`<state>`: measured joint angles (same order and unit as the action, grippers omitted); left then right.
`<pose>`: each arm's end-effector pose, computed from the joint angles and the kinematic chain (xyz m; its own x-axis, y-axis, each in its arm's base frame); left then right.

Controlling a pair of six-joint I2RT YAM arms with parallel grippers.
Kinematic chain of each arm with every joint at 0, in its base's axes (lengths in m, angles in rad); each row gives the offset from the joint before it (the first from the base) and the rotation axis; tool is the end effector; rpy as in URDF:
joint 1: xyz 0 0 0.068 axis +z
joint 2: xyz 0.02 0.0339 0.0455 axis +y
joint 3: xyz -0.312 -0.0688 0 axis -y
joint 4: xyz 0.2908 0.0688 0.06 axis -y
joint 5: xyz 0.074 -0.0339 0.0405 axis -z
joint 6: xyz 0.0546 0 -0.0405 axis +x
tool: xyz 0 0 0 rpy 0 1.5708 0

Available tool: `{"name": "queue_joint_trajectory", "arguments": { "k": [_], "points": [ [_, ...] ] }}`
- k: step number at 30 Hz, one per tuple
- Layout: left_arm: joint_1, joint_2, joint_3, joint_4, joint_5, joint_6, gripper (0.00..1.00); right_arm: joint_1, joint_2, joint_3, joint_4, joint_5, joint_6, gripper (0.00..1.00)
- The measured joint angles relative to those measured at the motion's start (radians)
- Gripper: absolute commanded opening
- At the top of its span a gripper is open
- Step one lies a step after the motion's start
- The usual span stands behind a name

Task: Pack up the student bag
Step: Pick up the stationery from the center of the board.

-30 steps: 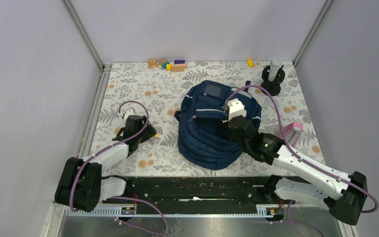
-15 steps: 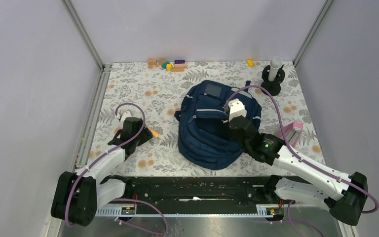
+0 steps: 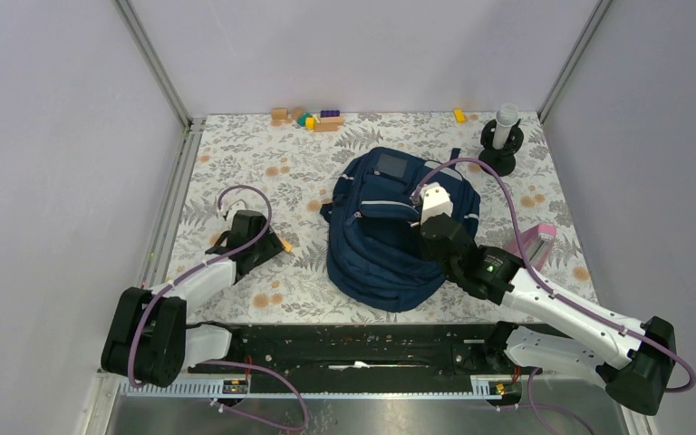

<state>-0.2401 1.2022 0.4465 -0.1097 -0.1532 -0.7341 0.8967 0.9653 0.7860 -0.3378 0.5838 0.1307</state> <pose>0.2383 -0.0498 0.1514 -0.6421 -0.5244 -0.5592 -0.3923 0.8514 -0.3481 0.1753 0.1712 0.3181 -0.3519 -0.2663 -0.8974 -0.3096 0.9378 -0.1569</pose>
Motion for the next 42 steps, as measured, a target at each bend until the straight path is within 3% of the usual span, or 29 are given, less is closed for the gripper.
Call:
{"name": "queue_joint_trajectory", "arguments": {
  "k": [5, 12, 26, 42],
  "points": [
    [0.000, 0.041, 0.029, 0.003, 0.007, 0.001, 0.52, 0.000, -0.002, -0.003, 0.000, 0.000, 0.001, 0.00],
    [0.002, 0.069, 0.058, -0.035, 0.008, 0.017, 0.37, 0.000, -0.002, -0.005, 0.004, 0.000, 0.001, 0.00],
    [-0.008, 0.099, 0.084, -0.053, 0.092, 0.040, 0.34, 0.000, 0.002, -0.005, 0.007, -0.002, 0.002, 0.00],
    [-0.249, 0.097, 0.113, -0.150, 0.151, 0.075, 0.40, 0.000, -0.045, -0.039, -0.001, -0.029, 0.002, 0.00]
  ]
}}
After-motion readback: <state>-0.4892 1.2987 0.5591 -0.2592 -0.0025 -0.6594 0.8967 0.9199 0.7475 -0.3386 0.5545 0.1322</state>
